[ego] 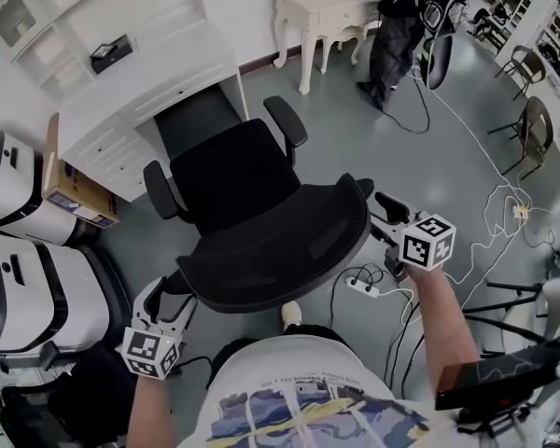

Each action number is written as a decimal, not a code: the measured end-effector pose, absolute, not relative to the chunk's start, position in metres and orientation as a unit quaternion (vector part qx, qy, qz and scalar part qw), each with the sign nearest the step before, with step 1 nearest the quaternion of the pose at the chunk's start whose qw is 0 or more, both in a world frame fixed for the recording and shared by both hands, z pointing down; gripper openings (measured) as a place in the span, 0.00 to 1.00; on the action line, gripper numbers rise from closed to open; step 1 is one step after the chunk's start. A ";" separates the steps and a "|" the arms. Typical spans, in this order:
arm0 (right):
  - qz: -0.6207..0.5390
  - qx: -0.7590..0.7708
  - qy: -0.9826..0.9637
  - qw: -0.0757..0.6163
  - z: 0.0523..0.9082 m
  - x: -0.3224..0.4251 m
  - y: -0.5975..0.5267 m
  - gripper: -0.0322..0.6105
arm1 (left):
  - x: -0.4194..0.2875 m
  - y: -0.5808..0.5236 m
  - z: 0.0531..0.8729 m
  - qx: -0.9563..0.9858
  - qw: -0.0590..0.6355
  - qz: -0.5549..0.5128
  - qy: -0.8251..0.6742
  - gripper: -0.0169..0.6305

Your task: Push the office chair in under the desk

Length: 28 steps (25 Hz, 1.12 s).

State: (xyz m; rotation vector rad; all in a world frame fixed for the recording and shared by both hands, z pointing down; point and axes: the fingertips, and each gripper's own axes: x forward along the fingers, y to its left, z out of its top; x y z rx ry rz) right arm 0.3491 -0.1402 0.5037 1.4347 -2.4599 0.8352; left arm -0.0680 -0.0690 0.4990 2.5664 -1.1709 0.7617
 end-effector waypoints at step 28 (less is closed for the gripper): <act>0.329 0.411 -0.849 0.043 0.507 0.332 -0.208 0.49 | -0.078 -0.117 0.500 0.876 0.112 0.247 -0.398 0.50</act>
